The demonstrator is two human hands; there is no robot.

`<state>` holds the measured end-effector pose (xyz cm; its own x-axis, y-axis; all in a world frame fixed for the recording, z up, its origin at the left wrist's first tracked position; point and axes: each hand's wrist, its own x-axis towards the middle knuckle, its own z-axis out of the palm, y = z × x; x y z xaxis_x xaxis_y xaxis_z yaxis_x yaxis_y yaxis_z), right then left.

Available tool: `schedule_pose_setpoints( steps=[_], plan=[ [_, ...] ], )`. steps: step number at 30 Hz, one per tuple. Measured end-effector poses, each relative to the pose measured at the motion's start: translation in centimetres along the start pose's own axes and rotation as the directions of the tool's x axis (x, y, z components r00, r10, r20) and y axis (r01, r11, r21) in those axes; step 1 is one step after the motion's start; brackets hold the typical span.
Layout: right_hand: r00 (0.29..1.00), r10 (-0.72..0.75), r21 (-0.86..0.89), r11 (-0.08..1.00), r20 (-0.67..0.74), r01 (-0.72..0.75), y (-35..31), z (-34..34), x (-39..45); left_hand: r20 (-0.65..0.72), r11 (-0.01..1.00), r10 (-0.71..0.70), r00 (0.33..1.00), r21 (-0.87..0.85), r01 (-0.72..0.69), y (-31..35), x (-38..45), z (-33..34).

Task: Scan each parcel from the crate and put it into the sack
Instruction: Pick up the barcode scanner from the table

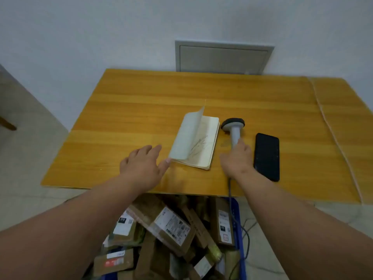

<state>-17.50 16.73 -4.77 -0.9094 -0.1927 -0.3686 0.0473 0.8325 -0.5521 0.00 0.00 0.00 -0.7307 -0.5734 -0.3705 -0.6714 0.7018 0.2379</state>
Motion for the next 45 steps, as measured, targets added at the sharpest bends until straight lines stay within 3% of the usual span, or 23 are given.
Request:
schedule_pose_setpoints(
  steps=[6, 16, 20, 26, 29, 32, 36, 40, 45],
  plan=[
    [0.998, 0.060, 0.094, 0.994, 0.020, -0.062, 0.8, 0.6, 3.0, 0.048, 1.000, -0.017, 0.999, 0.008, 0.017, -1.0, 0.1, 2.1],
    [0.995, 0.057, 0.281, 0.959, -0.084, -0.031, 1.9, 1.3, 4.6, 0.005, 0.996, -0.091, 0.996, -0.014, 0.091, -4.0, -0.6, 5.5],
    [0.992, 0.109, 0.478, 0.876, -0.063, -0.066, 2.1, 1.1, 1.2, -0.055, 0.988, -0.126, 0.991, -0.098, 0.120, -6.0, -1.3, 6.0],
    [1.000, -0.018, 0.723, 0.690, 0.008, 0.007, 3.9, 1.6, -8.4, -0.206, 0.967, -0.230, 0.951, -0.163, 0.198, -9.4, -2.7, 7.2],
    [0.988, -0.097, 0.783, 0.621, 0.117, -0.032, 4.4, 2.5, -12.5, -0.201, 0.965, -0.227, 0.953, -0.182, 0.191, -11.8, -3.1, 8.4],
    [0.971, -0.112, 0.730, 0.678, 0.209, -0.079, 4.6, 4.3, -16.0, -0.178, 0.969, -0.171, 0.969, -0.211, 0.132, -14.1, -3.5, 9.2],
    [0.975, -0.079, 0.514, 0.857, 0.209, -0.041, 5.2, 8.2, -19.6, -0.185, 0.984, -0.062, 0.981, -0.178, 0.029, -16.9, -4.7, 10.3],
    [0.974, -0.066, 0.518, 0.854, 0.216, -0.057, 7.5, 13.0, -21.4, 0.002, 0.982, -0.086, 0.996, -0.166, 0.085, -19.0, -4.5, 12.3],
    [0.967, 0.109, 0.406, 0.892, 0.232, -0.198, 10.8, 17.8, -20.1, 0.156, 0.909, -0.102, 0.983, -0.386, 0.155, -19.7, -2.9, 16.1]
  ],
)
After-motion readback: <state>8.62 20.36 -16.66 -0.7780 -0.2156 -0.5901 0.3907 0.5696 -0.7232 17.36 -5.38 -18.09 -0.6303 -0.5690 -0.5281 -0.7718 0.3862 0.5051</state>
